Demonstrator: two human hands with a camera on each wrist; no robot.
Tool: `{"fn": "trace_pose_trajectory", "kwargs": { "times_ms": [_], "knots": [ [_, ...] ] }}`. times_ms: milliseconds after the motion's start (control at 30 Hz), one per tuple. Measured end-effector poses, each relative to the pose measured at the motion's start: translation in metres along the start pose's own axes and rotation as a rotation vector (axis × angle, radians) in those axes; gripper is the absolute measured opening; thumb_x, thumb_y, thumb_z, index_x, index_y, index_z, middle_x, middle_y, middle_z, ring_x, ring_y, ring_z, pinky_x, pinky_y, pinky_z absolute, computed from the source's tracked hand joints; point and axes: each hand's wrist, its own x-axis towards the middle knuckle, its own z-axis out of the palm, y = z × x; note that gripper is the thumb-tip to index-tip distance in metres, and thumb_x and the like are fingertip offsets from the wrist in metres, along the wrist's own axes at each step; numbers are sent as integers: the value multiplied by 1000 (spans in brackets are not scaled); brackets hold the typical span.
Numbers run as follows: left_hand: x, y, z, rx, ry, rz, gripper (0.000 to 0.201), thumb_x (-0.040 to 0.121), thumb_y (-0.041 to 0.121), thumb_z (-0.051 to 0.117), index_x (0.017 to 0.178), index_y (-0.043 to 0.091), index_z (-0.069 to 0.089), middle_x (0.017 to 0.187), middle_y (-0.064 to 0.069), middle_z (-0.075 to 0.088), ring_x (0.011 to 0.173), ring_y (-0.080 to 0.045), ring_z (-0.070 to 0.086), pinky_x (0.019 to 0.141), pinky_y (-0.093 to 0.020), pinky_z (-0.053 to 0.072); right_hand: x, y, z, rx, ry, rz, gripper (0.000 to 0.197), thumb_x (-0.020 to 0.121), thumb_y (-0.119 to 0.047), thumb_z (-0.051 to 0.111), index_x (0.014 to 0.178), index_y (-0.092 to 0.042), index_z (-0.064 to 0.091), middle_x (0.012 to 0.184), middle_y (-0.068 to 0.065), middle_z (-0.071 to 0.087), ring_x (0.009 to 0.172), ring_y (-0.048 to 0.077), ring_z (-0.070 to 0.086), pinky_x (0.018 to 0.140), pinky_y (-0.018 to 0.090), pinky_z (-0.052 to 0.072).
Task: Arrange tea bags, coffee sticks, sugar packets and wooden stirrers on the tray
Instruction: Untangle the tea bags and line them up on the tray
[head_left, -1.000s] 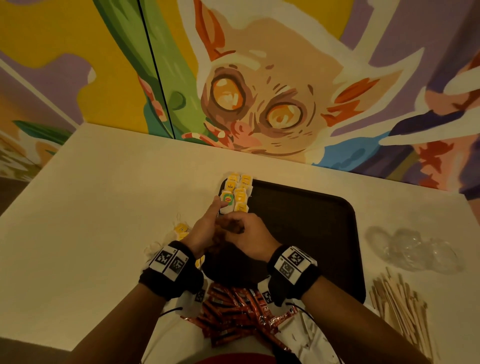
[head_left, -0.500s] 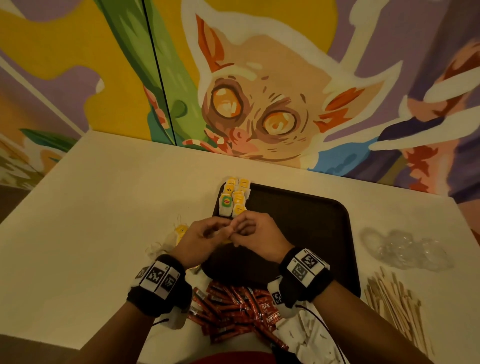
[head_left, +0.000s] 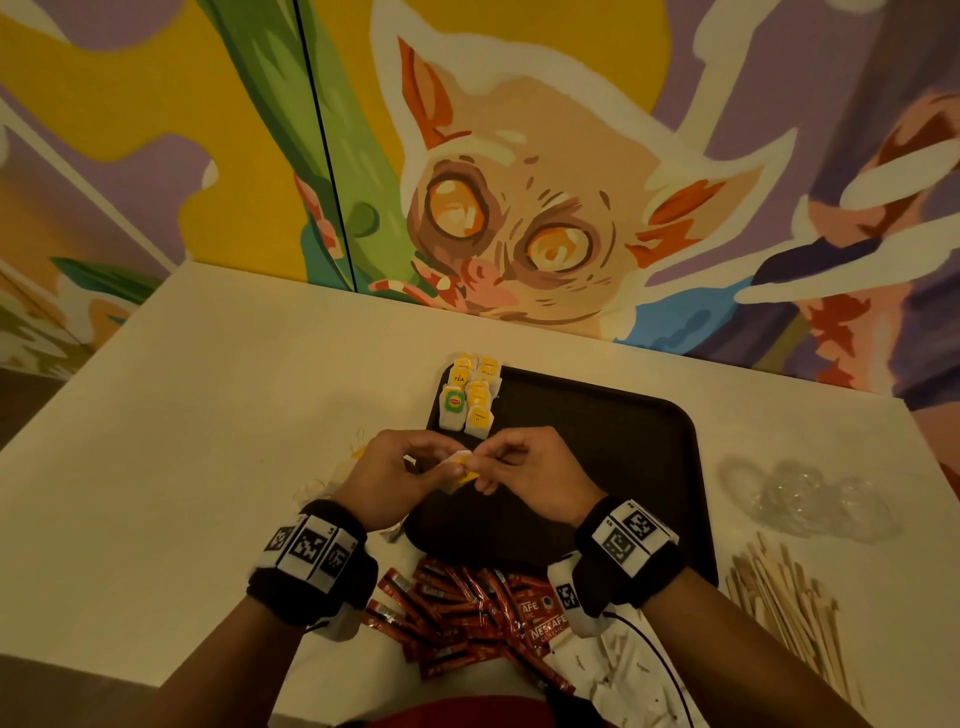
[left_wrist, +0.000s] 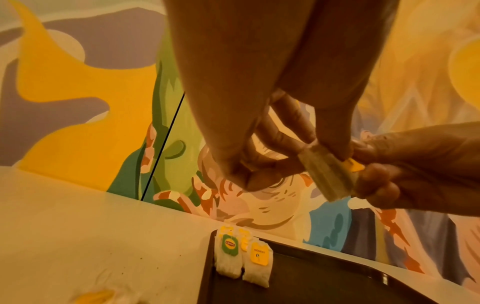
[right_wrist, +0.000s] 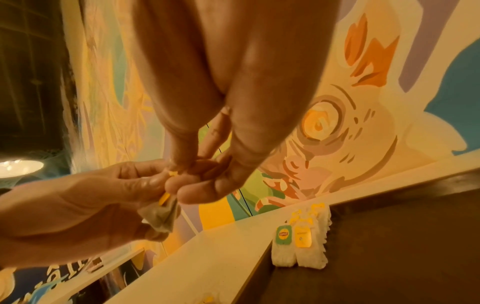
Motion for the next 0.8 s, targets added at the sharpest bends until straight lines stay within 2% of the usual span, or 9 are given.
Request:
{"fn": "trace_pose_trajectory", "kwargs": {
  "times_ms": [100,200,267,333,433,500,667,800],
  "knots": [
    [-1,0,1,72,5,32,18,87,17,69,104,19,74,84,12,71,71,-7,64,61,-8,43,-1,-1,-3,-97,-16,25,15,89,-18,69,98,-6,72,83,9,72,74,18,70,71,30,59],
    [-4,-5,2,139,22,41,17,88,16,68,103,22,73,87,19,65,78,-2,60,66,-7,40,-4,1,-7,-170,-26,50,11,89,-20,69,95,-12,71,87,11,71,77,18,69,74,33,59],
    [-5,-8,3,173,41,25,14,88,18,68,99,24,74,86,18,65,81,-1,59,67,-6,40,-6,1,-8,-173,-38,62,4,90,-19,68,93,-17,70,91,10,70,81,18,68,76,34,58],
    [-5,-7,4,217,55,23,10,87,24,69,95,26,74,85,17,67,82,-4,60,66,-7,40,-7,0,-8,-164,-45,70,5,91,-17,66,91,-21,68,91,6,69,82,16,67,76,33,58],
    [-5,-2,6,216,45,33,7,87,27,69,93,29,72,81,14,68,78,-7,61,66,-10,44,-9,-3,-6,-151,-51,75,8,94,-13,62,94,-20,67,92,2,68,83,15,67,77,30,59],
    [-4,3,7,210,40,42,13,85,27,71,97,30,72,81,13,68,76,-8,61,66,-12,45,-9,-4,-4,-156,-57,54,8,95,-12,61,97,-17,67,94,4,69,83,15,68,76,30,59],
    [-1,10,6,317,29,77,12,85,25,71,97,25,76,82,20,64,79,7,54,66,-3,35,-11,-12,-4,-169,-35,15,8,94,-14,63,95,-18,69,90,4,71,82,17,69,75,29,59],
    [-1,9,4,452,26,84,13,88,32,67,97,28,74,86,15,67,77,2,44,65,-10,28,-13,-18,-9,-284,-15,36,6,93,-19,65,93,-21,70,84,4,71,74,10,67,70,23,57]
  ]
}}
